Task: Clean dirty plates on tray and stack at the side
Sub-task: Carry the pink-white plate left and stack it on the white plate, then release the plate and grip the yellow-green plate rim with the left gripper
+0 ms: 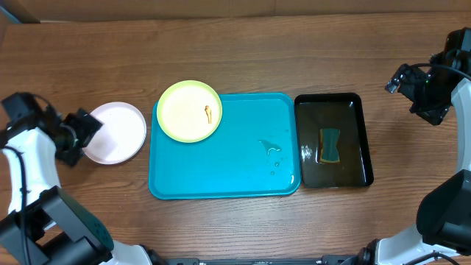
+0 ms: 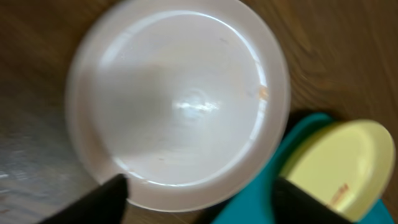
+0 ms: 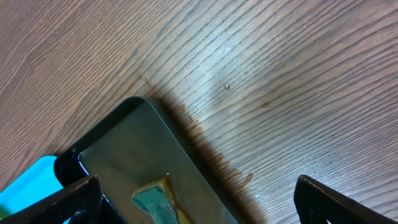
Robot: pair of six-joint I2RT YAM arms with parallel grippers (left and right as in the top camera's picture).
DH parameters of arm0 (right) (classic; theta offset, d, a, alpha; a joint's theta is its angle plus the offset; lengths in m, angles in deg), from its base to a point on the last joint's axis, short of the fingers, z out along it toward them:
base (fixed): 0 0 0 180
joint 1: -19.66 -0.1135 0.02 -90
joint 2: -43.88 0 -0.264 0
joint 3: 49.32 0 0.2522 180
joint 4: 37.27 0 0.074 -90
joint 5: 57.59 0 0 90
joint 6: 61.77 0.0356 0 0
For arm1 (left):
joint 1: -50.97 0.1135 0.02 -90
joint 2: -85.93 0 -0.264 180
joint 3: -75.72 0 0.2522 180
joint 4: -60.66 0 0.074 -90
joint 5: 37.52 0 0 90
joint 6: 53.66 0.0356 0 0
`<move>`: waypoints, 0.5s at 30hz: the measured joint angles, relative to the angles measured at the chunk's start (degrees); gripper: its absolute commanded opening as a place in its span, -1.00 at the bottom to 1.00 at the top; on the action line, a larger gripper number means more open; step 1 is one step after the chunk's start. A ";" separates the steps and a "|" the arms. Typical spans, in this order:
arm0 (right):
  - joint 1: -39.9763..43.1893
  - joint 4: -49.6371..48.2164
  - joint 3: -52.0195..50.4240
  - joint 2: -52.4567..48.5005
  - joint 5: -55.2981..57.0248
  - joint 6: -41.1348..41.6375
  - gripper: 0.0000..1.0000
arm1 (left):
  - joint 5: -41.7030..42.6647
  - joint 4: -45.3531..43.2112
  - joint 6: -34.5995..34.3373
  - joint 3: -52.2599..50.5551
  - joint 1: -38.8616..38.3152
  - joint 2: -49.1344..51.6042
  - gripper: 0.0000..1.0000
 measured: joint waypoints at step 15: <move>0.00 0.00 0.00 0.00 0.00 0.00 1.00 | -5.86 -4.96 3.13 0.00 -27.54 0.11 -0.09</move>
